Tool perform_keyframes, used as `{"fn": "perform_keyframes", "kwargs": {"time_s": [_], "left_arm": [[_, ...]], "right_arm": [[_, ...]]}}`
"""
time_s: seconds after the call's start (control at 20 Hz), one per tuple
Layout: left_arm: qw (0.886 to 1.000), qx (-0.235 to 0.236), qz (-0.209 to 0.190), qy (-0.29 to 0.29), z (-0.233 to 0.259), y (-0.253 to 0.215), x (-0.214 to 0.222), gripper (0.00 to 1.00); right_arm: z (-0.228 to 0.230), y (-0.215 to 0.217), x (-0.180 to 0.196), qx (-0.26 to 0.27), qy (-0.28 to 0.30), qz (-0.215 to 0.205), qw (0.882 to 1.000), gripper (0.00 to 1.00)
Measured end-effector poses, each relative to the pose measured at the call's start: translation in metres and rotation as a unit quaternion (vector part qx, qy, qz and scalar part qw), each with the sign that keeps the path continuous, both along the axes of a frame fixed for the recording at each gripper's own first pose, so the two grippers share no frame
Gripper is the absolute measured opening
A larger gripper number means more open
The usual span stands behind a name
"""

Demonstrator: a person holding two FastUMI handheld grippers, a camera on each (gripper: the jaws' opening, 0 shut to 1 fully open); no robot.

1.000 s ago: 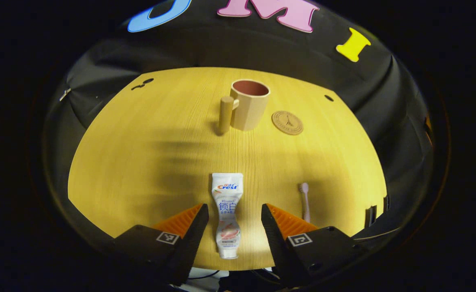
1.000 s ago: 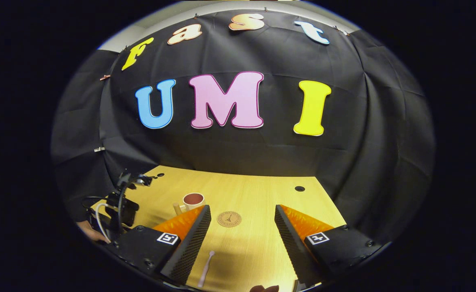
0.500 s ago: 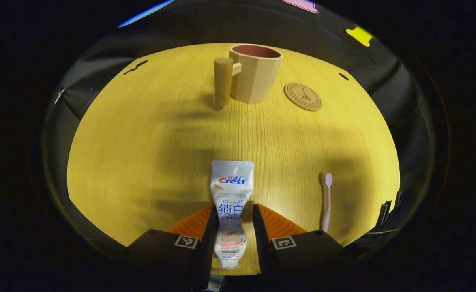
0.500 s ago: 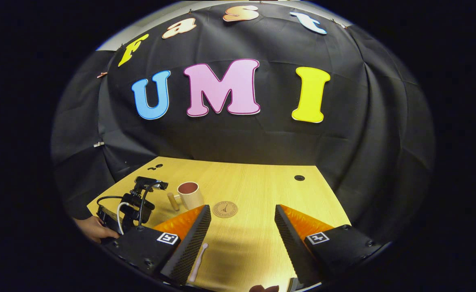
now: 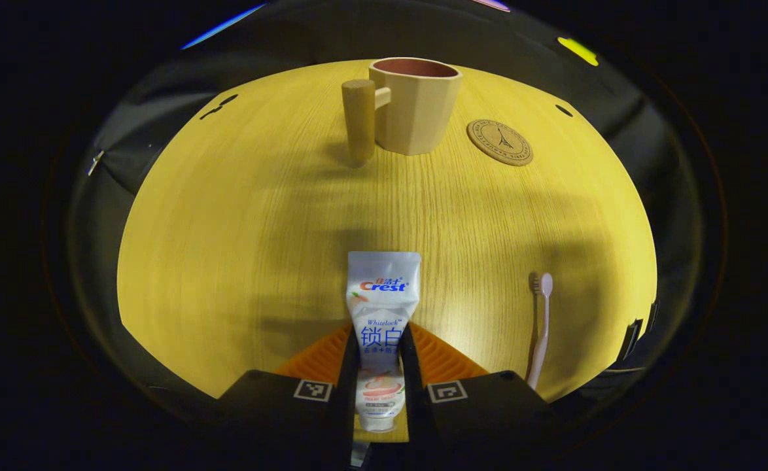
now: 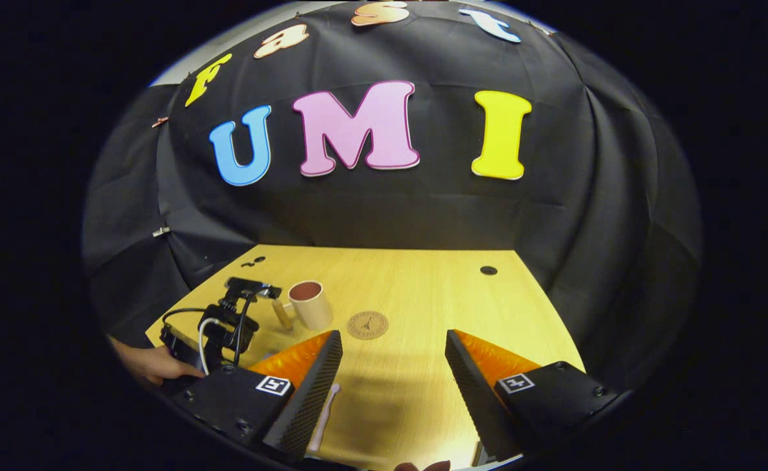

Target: Put the toothbrush and toothpaste on the desktop into the cup, then pick up the cup and place it on the coaster on the desktop.

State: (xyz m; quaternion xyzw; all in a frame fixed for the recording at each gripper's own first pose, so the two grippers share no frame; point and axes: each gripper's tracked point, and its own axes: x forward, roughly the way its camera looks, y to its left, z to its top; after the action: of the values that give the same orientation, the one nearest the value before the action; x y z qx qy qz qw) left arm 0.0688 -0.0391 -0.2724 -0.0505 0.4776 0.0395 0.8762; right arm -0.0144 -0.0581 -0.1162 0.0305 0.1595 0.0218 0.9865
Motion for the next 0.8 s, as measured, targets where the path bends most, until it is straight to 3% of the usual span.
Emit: {"fn": "perform_keyframes", "kwargs": {"time_s": [0.25,0.45,0.8], "left_arm": [[0.999,-0.004,-0.031,-0.016,0.004,0.0,0.002,0.21],[0.998,-0.014,-0.044,-0.051,0.022,0.005,-0.007,0.2],[0.993,-0.032,-0.048,-0.099,0.064,0.042,-0.058,0.2]], "right_arm": [[-0.031,0.023,-0.016,0.007,0.06,0.009,0.998,0.98],[-0.067,0.043,-0.03,0.006,0.115,0.014,0.993,0.98],[-0.128,0.076,-0.039,-0.019,0.189,0.014,0.982,0.98]]}}
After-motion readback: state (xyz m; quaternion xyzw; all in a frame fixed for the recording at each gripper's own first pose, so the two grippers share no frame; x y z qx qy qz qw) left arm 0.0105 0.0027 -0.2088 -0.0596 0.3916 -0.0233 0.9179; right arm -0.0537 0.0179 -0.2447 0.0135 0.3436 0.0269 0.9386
